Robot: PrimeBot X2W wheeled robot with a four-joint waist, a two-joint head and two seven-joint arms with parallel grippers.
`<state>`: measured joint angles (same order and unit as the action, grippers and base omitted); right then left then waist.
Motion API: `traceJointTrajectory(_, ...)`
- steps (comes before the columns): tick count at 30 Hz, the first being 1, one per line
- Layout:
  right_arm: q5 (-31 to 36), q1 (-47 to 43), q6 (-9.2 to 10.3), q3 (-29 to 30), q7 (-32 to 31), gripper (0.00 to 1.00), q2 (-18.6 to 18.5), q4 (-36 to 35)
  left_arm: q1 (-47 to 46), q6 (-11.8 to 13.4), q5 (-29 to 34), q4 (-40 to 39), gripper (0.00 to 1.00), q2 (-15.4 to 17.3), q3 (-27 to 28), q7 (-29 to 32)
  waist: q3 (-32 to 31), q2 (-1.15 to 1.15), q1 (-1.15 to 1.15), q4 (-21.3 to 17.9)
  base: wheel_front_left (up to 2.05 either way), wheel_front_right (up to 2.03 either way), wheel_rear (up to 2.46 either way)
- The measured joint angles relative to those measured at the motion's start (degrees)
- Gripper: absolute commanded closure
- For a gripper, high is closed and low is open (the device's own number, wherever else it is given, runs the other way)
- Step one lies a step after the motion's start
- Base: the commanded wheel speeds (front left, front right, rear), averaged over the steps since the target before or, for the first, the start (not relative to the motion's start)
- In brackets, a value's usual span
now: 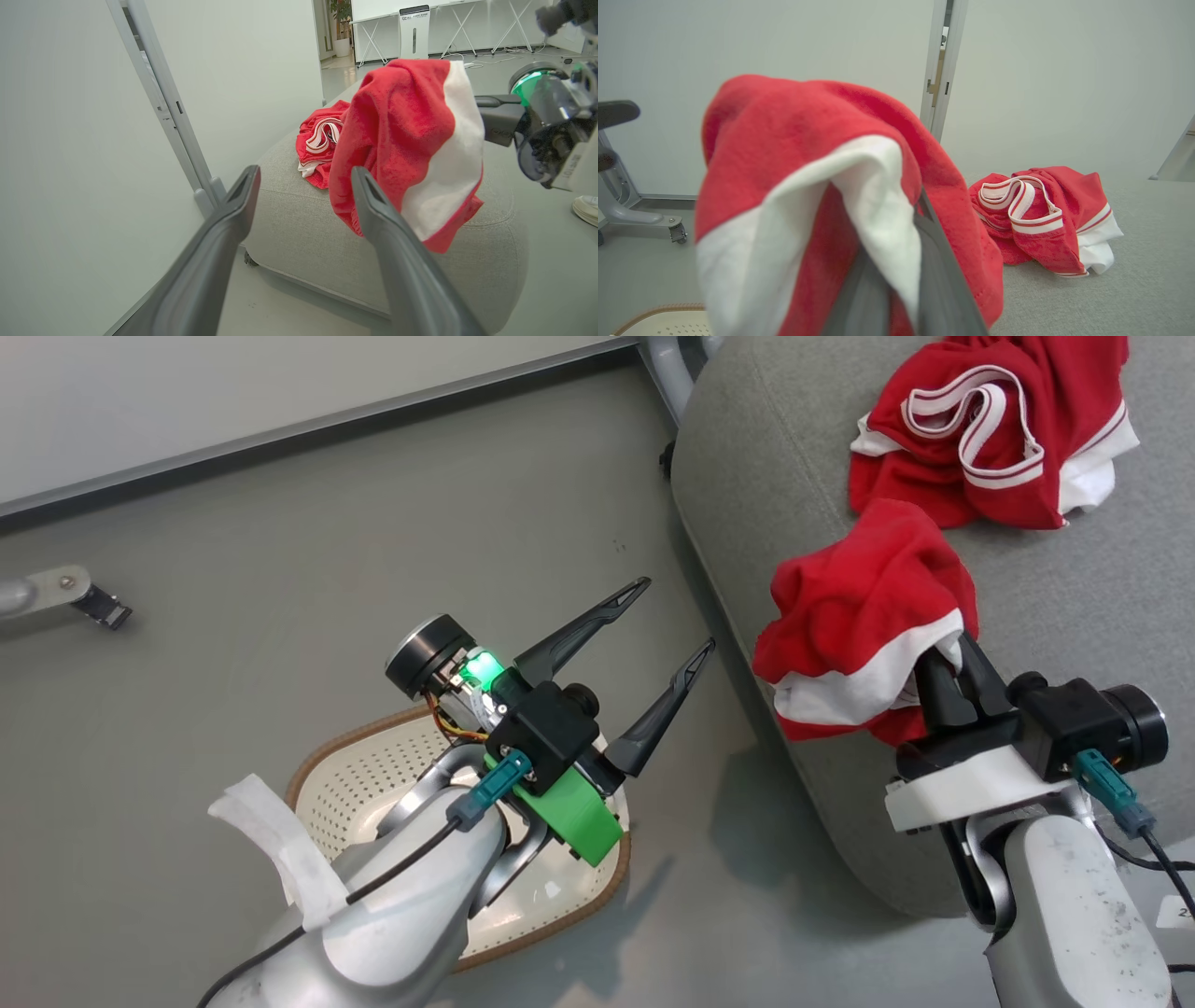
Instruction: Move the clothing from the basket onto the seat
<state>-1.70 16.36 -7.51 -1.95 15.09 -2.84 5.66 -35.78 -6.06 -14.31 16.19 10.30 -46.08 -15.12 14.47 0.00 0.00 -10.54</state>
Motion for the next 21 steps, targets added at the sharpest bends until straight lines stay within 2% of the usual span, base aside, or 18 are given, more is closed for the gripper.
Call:
traceJointTrajectory(10,-1.4,-3.0,0.00,4.5,0.0,1.00,0.0,-1.1,0.0,-0.1,0.6,-0.1,0.00,0.7,-0.7,0.0,2.6,0.00,0.00,-4.5,0.00,0.00,0.00)
traceJointTrajectory(16,-3.3,-2.7,0.00,4.8,0.0,1.00,0.0,-1.6,0.0,-0.2,0.8,-0.2,0.00,0.9,-0.7,0.0,3.8,0.00,0.00,-5.2,0.00,0.00,0.00)
traceJointTrajectory(21,-3.1,2.1,0.00,4.8,0.0,1.00,0.0,-2.5,-0.1,-0.3,0.8,-0.4,0.00,1.3,-0.4,0.0,5.1,0.00,0.00,-5.2,0.00,0.00,0.00)
